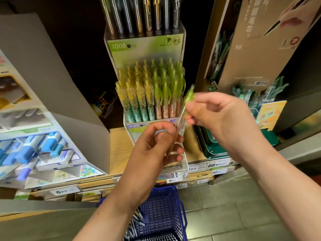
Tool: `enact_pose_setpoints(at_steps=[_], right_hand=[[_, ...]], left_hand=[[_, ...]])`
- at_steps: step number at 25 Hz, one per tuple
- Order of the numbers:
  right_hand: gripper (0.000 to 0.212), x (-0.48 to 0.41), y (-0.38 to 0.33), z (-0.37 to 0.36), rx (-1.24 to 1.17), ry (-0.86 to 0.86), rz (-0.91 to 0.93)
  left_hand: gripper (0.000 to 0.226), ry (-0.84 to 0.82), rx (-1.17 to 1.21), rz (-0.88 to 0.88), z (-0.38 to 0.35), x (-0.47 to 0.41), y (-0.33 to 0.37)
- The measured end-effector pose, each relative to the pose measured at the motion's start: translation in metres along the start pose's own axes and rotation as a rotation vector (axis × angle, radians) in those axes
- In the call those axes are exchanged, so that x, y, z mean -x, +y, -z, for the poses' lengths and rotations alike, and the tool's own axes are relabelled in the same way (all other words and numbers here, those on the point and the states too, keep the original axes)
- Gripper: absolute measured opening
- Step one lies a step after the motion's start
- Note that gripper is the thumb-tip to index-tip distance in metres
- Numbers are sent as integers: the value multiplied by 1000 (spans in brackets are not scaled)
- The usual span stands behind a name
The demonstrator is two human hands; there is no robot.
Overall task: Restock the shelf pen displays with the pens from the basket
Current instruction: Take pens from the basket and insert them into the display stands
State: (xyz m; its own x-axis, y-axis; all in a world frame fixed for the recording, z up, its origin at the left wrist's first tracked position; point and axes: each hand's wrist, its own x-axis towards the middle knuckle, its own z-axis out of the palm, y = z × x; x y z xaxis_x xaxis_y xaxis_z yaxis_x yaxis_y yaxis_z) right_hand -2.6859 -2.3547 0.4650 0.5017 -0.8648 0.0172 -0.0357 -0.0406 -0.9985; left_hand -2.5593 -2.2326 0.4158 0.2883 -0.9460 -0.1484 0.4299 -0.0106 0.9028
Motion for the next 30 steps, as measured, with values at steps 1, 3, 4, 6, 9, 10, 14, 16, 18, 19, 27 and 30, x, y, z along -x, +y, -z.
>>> enact_pose_setpoints(at_steps=[1, 3, 4, 6, 9, 10, 14, 16, 18, 19, 27, 30], right_hand=[[9, -6, -6, 3, -2, 64, 18], [14, -18, -18, 12, 58, 170, 97], [16, -22, -24, 14, 106, 207, 149], [16, -27, -33, 15, 179, 261, 224], [17, -24, -32, 11, 347, 276, 263], [19, -22, -30, 9, 431, 275, 269], [22, -18, -20, 0, 660, 227, 318], [21, -17, -10, -3, 736, 178, 364], [19, -15, -3, -4, 776, 162, 409], [19, -15, -1, -4, 779, 166, 418], [17, -17, 3, -4, 772, 171, 362], [22, -17, -3, -1, 879, 148, 345]], left_hand=[[27, -6, 4, 11, 1, 1, -1], [32, 3, 13, 21, 3, 3, -3], [35, 10, 19, 24, 4, 4, -4], [35, 19, 25, 32, 8, 5, -6], [35, 22, 9, 51, 14, 9, -10], [35, 25, 1, 57, 15, 10, -11], [34, 25, -6, 63, 20, 12, -12], [33, 22, -8, 62, 21, 11, -11], [34, 22, -9, 61, 21, 11, -10], [34, 24, -11, 62, 21, 11, -10], [27, 34, -11, 62, 14, 11, -6], [17, 80, -32, 63, 7, 12, -3]])
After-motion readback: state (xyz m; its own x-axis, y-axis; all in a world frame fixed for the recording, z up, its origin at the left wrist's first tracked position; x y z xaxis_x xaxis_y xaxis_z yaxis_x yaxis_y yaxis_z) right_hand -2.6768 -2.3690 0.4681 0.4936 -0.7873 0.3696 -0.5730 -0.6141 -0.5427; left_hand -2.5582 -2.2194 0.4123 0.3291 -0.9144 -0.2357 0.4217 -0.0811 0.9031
